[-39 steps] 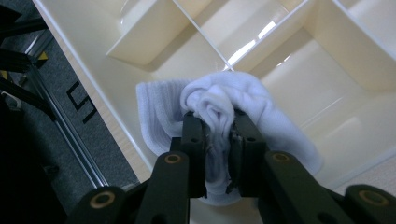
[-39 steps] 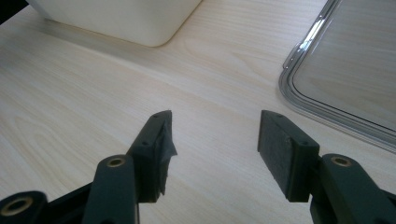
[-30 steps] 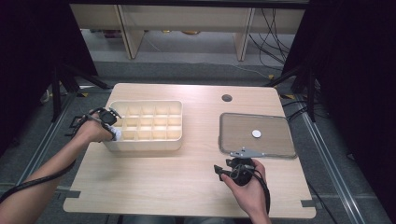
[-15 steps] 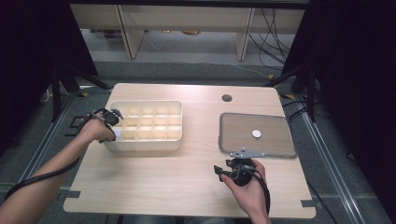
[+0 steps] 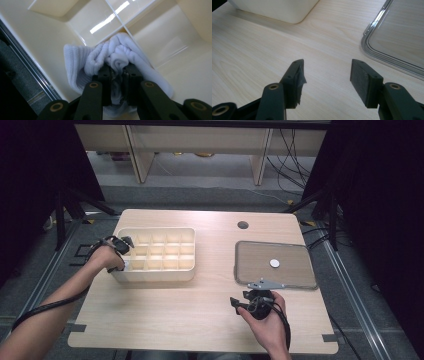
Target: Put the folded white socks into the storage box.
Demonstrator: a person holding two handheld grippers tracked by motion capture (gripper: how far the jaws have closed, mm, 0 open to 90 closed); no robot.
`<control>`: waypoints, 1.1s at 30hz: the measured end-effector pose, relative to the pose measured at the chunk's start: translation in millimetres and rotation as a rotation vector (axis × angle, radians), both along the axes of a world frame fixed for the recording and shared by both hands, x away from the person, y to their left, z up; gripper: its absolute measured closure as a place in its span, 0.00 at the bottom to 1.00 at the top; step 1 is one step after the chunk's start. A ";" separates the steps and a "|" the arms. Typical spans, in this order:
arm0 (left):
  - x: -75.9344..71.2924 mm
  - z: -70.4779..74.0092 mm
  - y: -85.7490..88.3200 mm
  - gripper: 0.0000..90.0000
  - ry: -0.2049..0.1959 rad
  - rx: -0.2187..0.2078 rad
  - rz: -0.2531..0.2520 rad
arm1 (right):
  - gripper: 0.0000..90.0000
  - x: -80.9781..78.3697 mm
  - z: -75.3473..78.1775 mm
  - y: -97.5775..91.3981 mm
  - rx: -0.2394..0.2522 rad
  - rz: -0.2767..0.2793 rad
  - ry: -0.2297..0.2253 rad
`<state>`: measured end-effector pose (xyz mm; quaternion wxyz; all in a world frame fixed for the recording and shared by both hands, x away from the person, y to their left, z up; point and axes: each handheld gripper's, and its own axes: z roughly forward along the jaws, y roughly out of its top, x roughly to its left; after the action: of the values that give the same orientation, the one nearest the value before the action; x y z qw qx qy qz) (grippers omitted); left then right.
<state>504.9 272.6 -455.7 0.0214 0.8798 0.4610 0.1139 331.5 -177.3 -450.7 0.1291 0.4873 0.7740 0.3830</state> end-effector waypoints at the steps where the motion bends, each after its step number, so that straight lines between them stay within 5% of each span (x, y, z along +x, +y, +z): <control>1: 0.3 0.1 0.0 0.87 0.004 0.001 -0.001 | 0.50 -0.6 0.5 0.1 0.008 0.001 0.006; 6: -0.1 0.4 0.8 0.87 0.001 -0.008 0.003 | 0.50 -0.5 0.2 0.0 0.006 0.003 0.007; 14: -2.6 10.9 18.1 0.80 -0.007 -0.144 0.040 | 0.50 3.4 -1.0 -1.9 -0.003 0.013 -0.017; 19: -8.2 28.5 22.2 0.64 -0.030 -0.215 0.048 | 0.49 1.8 1.1 -1.6 0.012 -0.001 0.005; 22: -11.2 36.2 20.1 0.68 -0.065 -0.238 0.047 | 0.49 1.6 1.6 -1.7 -0.005 0.007 -0.011; 24: -9.4 38.6 22.3 0.73 -0.061 -0.209 -0.010 | 0.49 1.4 0.7 -0.5 0.016 0.005 0.000; 25: -12.2 35.5 18.7 0.76 -0.056 -0.244 0.047 | 0.49 1.5 0.7 -0.6 0.014 0.009 0.000; 28: -10.3 28.2 19.1 0.83 -0.012 -0.226 0.045 | 0.49 0.1 1.7 0.3 0.010 -0.003 0.017; 33: -8.5 20.6 20.0 0.92 0.003 -0.248 0.084 | 0.49 1.1 1.0 -1.9 -0.011 0.007 -0.011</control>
<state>496.4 292.6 -435.1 0.1244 0.8506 0.5078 0.0556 332.6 -179.2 -449.6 0.1348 0.4816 0.7771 0.3821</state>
